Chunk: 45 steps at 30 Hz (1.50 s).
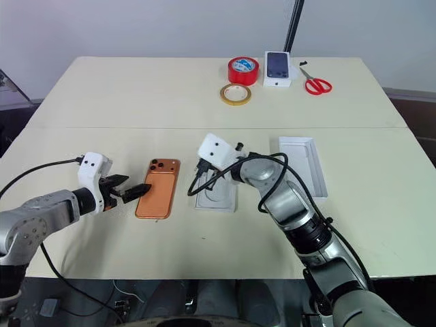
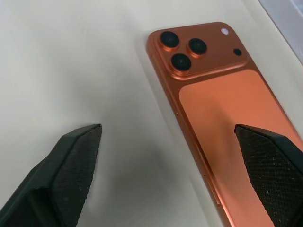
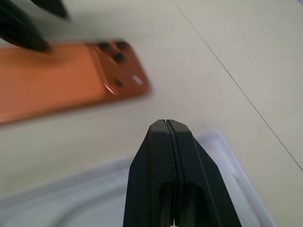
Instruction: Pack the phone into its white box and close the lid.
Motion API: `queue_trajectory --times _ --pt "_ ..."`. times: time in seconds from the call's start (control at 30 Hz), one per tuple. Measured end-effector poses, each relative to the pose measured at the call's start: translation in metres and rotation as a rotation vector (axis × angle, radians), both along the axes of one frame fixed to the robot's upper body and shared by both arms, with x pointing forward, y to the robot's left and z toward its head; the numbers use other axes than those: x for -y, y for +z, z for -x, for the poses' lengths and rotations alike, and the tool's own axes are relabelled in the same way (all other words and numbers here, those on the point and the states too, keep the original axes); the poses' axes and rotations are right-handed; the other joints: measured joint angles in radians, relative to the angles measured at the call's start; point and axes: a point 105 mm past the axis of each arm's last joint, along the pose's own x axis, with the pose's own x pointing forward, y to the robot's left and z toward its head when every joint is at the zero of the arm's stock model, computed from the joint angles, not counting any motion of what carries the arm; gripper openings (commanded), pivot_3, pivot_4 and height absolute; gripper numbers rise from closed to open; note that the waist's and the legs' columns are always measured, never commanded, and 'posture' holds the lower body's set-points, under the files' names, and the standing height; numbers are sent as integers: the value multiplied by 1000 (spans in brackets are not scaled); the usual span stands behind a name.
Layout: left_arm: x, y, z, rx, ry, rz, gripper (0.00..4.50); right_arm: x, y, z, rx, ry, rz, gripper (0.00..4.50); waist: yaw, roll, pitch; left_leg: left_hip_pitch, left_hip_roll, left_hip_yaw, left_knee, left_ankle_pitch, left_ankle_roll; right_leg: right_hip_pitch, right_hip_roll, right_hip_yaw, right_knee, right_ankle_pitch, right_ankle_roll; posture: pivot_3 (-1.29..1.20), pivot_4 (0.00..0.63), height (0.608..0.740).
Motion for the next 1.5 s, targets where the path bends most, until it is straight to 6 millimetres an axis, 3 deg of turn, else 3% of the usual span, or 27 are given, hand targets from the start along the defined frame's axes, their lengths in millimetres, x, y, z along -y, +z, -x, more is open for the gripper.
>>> queue_trajectory --times 0.27,0.47,0.73,1.0,1.23,1.47,1.5 --pt "21 4 4 -145 2 206 4451 -39 -33 13 -58 129 208 0 2 0 -1 0 -1 -1 1 0 0 0 -1 0 1 0 0 0 150 717" --pt "30 4 13 -216 -36 234 4451 -50 -49 10 -36 171 349 0 3 0 -2 1 -1 -1 1 0 -1 0 -1 -1 1 0 0 0 150 717" --pt "32 1 20 -231 -7 267 4451 -52 -50 12 0 203 387 0 1 -1 -3 5 -1 0 -1 0 -1 3 -2 0 0 0 0 0 150 717" --pt "56 0 28 -288 -95 419 4451 -58 -50 13 3 221 380 0 3 -1 -3 5 -2 0 -1 0 -1 3 -3 0 0 0 0 0 150 717" --pt "50 1 21 -306 -58 448 4451 -60 -51 14 1 221 368 0 2 -1 -3 5 -2 -1 -1 1 -2 3 -3 0 0 0 0 0 150 717" --pt "33 2 12 -292 50 519 4451 -61 -51 15 -1 217 359 0 0 -1 -3 5 -2 -1 -3 1 -3 2 -3 0 0 0 0 0 150 717" --pt "32 2 11 -289 58 522 4221 -61 -51 15 -1 216 358 0 0 -1 -3 5 -2 -1 -3 1 -3 2 -3 0 0 0 0 0 150 717"
